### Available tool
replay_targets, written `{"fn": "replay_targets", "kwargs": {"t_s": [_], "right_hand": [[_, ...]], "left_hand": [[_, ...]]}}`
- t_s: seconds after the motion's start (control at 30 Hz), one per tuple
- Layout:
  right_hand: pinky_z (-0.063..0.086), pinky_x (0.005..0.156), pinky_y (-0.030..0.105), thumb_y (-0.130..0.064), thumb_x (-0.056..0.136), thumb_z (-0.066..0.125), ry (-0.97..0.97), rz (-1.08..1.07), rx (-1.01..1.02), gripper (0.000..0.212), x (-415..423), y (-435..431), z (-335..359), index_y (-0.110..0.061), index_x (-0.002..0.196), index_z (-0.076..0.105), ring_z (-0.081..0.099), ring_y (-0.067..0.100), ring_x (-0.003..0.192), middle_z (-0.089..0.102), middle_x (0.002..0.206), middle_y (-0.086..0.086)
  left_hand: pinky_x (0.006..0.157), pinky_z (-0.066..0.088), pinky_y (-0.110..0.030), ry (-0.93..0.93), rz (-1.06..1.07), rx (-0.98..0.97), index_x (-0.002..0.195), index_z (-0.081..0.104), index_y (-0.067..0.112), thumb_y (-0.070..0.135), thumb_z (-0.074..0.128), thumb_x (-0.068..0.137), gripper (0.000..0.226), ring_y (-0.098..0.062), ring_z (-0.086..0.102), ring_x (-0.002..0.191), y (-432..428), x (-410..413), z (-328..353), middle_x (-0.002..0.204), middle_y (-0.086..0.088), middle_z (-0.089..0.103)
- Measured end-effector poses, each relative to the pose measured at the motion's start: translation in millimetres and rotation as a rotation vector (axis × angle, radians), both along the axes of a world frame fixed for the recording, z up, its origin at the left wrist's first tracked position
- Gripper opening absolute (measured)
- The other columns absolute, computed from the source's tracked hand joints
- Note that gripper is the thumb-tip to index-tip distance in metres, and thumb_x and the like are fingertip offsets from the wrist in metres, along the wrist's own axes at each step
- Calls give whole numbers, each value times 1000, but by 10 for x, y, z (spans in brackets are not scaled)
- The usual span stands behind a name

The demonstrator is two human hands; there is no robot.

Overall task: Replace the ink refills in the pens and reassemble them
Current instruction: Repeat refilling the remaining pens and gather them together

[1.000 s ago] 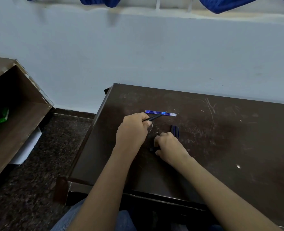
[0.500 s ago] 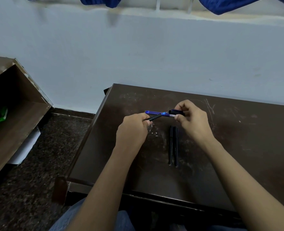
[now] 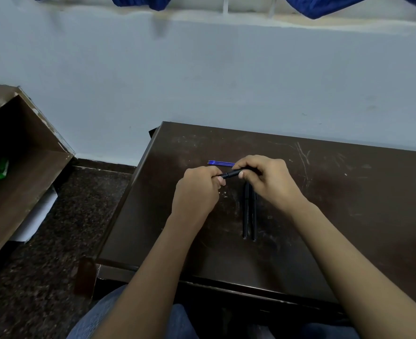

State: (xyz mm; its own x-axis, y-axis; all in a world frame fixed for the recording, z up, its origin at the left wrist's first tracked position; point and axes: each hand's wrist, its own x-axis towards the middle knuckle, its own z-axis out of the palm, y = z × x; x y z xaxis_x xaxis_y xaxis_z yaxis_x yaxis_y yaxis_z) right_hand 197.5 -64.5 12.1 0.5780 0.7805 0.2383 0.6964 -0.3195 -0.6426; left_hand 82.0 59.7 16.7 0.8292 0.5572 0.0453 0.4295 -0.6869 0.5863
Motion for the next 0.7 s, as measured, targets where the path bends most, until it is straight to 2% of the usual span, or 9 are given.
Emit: {"fn": "replay_targets", "kwargs": {"t_s": [0.07, 0.13, 0.23, 0.3, 0.33, 0.4, 0.47, 0.6, 0.7], "right_hand": [[33, 71, 0, -4, 88, 60, -14, 20, -35, 18, 0, -19, 19, -12, 98, 72, 52, -3, 74, 67, 90, -4], [32, 69, 2, -5, 90, 58, -12, 22, -58, 18, -4, -29, 19, -11, 100, 71, 51, 4, 75, 66, 90, 0], [36, 70, 9, -5, 91, 56, 28, 1, -83, 18, -11, -48, -12, -13, 99, 69, 53, 13, 80, 65, 91, 3], [42, 76, 16, -9, 90, 59, 78, -18, -102, 17, -10, -55, -21, -15, 103, 68, 57, 14, 87, 66, 97, 2], [44, 79, 18, -12, 89, 62, 112, -35, -105, 21, -13, -56, -23, -16, 109, 66, 59, 14, 91, 65, 101, 2], [46, 82, 22, -21, 86, 68, 181, -106, -116, 40, -9, -71, -32, -17, 124, 57, 60, 14, 92, 61, 108, 0], [47, 82, 27, -27, 85, 69, 215, -219, -150, 51, 20, -107, -75, -16, 131, 50, 60, 16, 91, 58, 111, 1], [47, 93, 37, -26, 87, 66, 265, -372, -347, 51, 107, -256, -259, -11, 132, 48, 56, 27, 109, 60, 118, 12], [44, 101, 40, -23, 88, 65, 320, -388, -460, 57, 113, -331, -381, -10, 139, 43, 52, 32, 119, 57, 126, 17]], "left_hand": [[52, 30, -14, 6, -6, 13, 103, 70, 17, 21, 48, 96, 23, -10, 54, 72, -36, -1, 5, 83, 3, 63], [57, 34, -18, 23, -7, 7, 103, 70, 17, 21, 48, 96, 23, -11, 56, 75, -70, 5, 21, 87, 0, 67], [53, 33, -19, 89, -6, -22, 106, 68, 17, 22, 48, 96, 23, -10, 54, 72, -100, 26, 48, 89, -1, 66], [52, 34, -18, 150, -20, -78, 106, 65, 18, 21, 48, 96, 20, -9, 53, 70, -131, 39, 53, 88, 0, 62], [57, 42, -20, 157, -27, -139, 105, 62, 19, 19, 48, 95, 17, -11, 57, 73, -151, 43, 40, 90, -2, 63], [76, 55, -35, 140, -16, -260, 98, 55, 20, 17, 46, 95, 10, -21, 65, 84, -203, 48, 3, 96, -9, 67], [83, 56, -41, 163, 2, -261, 98, 54, 17, 17, 45, 96, 9, -24, 66, 86, -249, 39, -30, 97, -11, 66], [71, 43, -25, 189, 91, -201, 110, 60, 4, 14, 44, 96, 23, -16, 55, 81, -276, 71, -124, 95, -4, 56], [73, 41, -25, 243, 143, -167, 110, 61, 0, 11, 42, 95, 27, -22, 59, 90, -330, 162, -182, 100, -11, 60]]}}
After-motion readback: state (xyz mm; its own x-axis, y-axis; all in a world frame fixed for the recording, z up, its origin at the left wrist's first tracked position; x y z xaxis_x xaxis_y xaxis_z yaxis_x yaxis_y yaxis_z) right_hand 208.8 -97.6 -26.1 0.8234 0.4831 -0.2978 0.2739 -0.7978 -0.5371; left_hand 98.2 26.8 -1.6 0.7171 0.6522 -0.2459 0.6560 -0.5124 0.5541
